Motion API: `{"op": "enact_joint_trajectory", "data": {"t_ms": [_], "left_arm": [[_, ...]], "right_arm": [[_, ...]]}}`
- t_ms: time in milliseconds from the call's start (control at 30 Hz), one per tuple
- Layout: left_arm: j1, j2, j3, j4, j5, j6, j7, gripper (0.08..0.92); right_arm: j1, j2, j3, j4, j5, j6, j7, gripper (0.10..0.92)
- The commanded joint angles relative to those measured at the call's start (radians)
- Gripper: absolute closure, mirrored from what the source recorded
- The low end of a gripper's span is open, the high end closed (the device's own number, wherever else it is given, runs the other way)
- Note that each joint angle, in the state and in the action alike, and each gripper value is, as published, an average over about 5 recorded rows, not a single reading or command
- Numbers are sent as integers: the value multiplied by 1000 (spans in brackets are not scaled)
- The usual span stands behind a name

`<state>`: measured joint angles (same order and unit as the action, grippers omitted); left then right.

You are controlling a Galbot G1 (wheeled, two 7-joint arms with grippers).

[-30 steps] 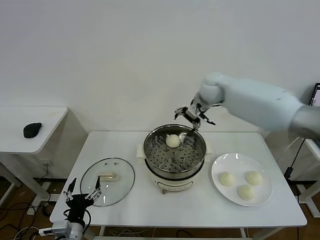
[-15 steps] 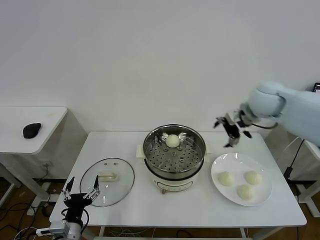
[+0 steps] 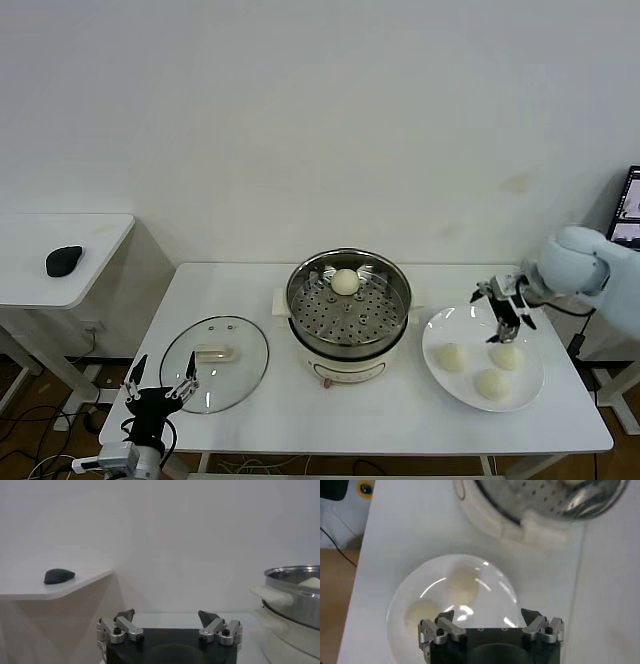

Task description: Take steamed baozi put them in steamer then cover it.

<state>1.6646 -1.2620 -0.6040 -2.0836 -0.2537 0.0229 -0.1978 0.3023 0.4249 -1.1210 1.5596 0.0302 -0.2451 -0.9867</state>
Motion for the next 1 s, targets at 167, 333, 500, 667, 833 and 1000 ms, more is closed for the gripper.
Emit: {"op": "enact_joint_trajectory", "data": {"t_ms": [167, 333, 500, 667, 833, 1000], "left_arm": [[6, 1, -7, 0, -2, 1, 1, 177], [7, 2, -13, 1, -6, 1, 0, 177], [4, 0, -14, 4, -7, 2, 1, 177], [3, 0, -14, 7, -6, 2, 1, 177], [2, 0, -17, 9, -6, 2, 1, 177], [0, -3, -13, 10, -5, 2, 1, 177]], "right_arm": [[-374, 78, 263, -142, -103, 11, 16, 203], [-414, 131, 298, -187, -125, 27, 31, 203], [-436, 185, 322, -230, -141, 42, 45, 203], [-439, 219, 330, -252, -141, 39, 53, 203], [-440, 230, 327, -256, -140, 29, 52, 214], [-444, 230, 328, -257, -144, 19, 47, 267]]}}
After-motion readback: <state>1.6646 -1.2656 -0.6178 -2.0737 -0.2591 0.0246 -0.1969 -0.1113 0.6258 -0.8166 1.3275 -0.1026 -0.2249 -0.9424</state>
